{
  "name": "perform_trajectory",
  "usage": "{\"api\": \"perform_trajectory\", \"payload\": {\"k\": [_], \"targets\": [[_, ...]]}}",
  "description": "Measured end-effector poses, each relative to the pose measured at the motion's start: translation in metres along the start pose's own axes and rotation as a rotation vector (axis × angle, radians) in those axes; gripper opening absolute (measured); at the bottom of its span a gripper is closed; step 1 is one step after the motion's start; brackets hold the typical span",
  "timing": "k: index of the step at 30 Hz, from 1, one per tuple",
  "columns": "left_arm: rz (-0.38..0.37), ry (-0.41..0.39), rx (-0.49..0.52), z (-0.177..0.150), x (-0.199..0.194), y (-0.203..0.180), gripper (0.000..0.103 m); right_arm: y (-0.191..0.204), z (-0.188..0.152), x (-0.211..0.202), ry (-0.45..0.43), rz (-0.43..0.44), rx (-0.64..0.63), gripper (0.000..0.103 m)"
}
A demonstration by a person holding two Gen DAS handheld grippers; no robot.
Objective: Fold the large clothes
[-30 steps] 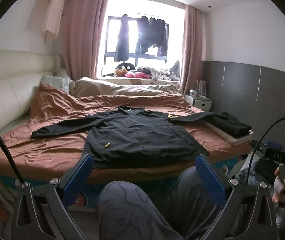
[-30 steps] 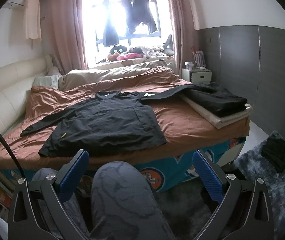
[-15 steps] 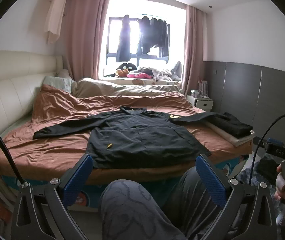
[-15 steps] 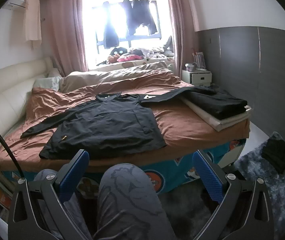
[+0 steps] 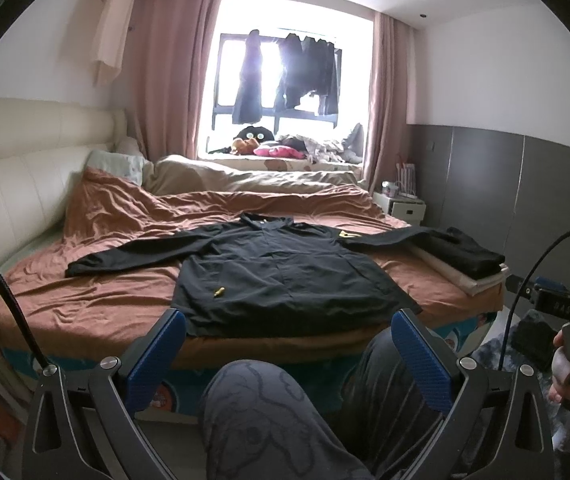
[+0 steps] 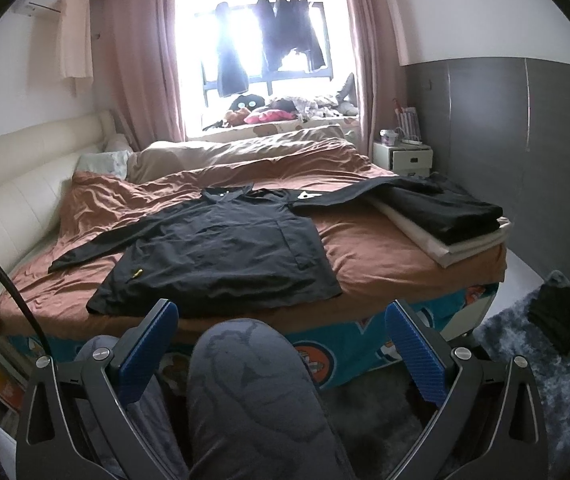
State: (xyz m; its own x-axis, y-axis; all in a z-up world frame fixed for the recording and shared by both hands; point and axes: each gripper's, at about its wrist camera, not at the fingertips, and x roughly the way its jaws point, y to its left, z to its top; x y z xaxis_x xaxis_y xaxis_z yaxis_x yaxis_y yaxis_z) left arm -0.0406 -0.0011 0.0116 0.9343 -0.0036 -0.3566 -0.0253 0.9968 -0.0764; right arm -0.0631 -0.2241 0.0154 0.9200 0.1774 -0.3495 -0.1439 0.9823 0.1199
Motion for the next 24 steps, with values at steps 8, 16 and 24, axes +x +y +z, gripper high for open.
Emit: {"api": "perform_trajectory", "payload": {"k": [8, 16, 24], "targets": [[0.000, 0.002, 0.000, 0.0002, -0.0001, -0.0036, 0.103, 0.0011, -0.0027, 0.0001, 0.001, 0.007, 0.002, 0.103], [-0.008, 0.005, 0.014, 0.0005, -0.0001, -0.0083, 0.103, 0.0003, -0.0040, -0.0032, 0.001, 0.004, 0.022, 0.103], [-0.012, 0.018, 0.031, -0.0001, 0.0074, -0.0091, 0.103, 0.0010, -0.0040, 0.0024, 0.003, 0.006, 0.033, 0.103]]}}
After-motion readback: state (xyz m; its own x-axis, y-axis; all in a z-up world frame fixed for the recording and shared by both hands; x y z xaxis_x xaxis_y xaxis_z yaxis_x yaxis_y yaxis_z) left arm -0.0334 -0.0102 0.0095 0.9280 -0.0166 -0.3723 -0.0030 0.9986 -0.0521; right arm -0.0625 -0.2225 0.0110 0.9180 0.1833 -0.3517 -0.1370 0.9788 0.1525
